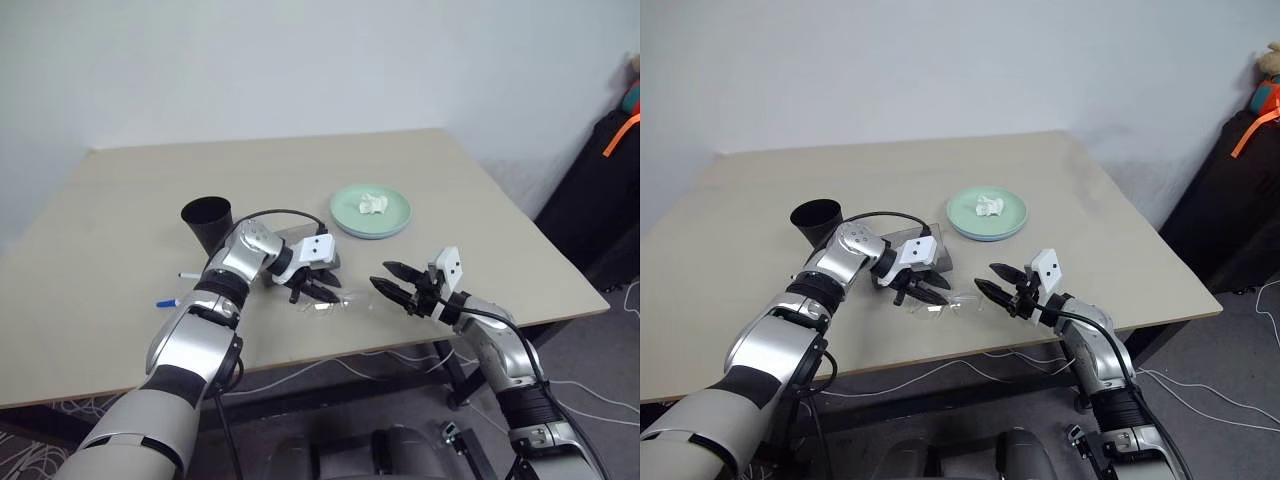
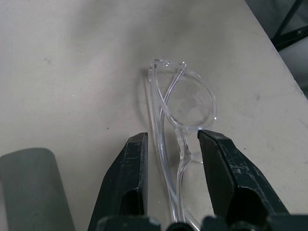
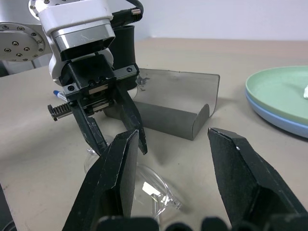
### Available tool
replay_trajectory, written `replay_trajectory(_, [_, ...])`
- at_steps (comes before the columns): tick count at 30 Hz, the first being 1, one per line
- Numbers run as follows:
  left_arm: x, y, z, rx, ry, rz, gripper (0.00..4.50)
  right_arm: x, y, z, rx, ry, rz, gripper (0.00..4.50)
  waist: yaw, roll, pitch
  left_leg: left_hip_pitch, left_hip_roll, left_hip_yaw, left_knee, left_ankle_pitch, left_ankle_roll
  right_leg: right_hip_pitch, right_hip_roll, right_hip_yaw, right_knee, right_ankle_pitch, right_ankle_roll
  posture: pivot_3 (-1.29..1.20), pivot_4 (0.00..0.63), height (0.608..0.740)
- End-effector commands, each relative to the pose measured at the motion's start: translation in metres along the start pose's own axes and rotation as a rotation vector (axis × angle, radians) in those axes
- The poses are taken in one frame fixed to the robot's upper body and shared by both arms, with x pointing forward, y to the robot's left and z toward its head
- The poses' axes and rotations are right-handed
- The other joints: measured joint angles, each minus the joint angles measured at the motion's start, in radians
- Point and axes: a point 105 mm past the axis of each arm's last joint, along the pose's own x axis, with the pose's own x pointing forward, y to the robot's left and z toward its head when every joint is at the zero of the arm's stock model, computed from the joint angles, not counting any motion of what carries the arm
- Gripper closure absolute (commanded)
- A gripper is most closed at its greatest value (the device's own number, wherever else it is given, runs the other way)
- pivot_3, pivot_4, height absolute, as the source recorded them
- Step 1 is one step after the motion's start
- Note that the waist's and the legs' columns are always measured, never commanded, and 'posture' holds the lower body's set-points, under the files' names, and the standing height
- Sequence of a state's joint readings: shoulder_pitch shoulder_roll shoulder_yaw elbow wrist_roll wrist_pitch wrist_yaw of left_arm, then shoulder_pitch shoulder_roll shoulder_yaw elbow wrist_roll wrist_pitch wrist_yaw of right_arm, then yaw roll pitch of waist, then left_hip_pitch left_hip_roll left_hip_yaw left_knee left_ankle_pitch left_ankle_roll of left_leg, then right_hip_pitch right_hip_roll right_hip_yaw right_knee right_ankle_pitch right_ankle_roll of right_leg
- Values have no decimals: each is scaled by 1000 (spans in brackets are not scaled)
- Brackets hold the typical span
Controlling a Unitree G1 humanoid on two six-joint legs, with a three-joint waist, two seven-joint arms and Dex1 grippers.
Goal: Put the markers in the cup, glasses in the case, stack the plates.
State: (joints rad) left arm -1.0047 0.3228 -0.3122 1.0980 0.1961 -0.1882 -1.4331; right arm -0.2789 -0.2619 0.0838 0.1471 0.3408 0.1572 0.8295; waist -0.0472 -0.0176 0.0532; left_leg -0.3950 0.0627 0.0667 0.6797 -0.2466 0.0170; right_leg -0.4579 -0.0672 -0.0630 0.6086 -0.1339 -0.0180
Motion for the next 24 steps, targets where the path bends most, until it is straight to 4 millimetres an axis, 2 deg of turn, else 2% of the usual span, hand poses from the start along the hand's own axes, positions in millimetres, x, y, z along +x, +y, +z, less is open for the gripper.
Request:
replay_trajectory(1, [-3, 6, 9, 47, 5, 20, 2855, 0, 0, 15, -46, -45, -4, 2004, 0, 0, 0, 0, 0, 0, 0, 0, 0, 0, 0, 0, 0, 0, 0, 0, 0, 740])
replay_trajectory(4, [-2, 5, 8, 49, 13, 12, 2855, -1, 0, 14, -45, -45, -13, 2004, 0, 0, 0, 0, 0, 0, 0, 0, 0, 0, 0, 0, 0, 0, 0, 0, 0, 740])
replay_trajectory(5, [-2, 5, 7, 51, 16, 9, 3024, -1, 0, 14, -45, -45, -14, 2004, 0, 0, 0, 0, 0, 0, 0, 0, 0, 0, 0, 0, 0, 0, 0, 0, 0, 740])
replay_trajectory(7, [-3, 5, 6, 51, 19, 8, 3412, -2, 0, 14, -44, -45, -17, 2004, 0, 0, 0, 0, 0, 0, 1, 0, 0, 0, 0, 0, 0, 0, 0, 0, 0, 740])
replay_trajectory(10, [-5, 5, 6, 51, 21, 9, 4426, -2, 0, 14, -44, -44, -19, 2004, 0, 0, 0, 0, 0, 0, 1, 0, 0, 1, 0, 0, 0, 0, 0, 0, 0, 740])
replay_trajectory(24, [-12, 6, 11, 22, -21, 9, 4470, 1, -2, 13, -46, -42, -16, 2004, 0, 0, 0, 1, 0, -1, 1, 0, 0, 2, 0, -1, 0, -1, -2, 0, 0, 740])
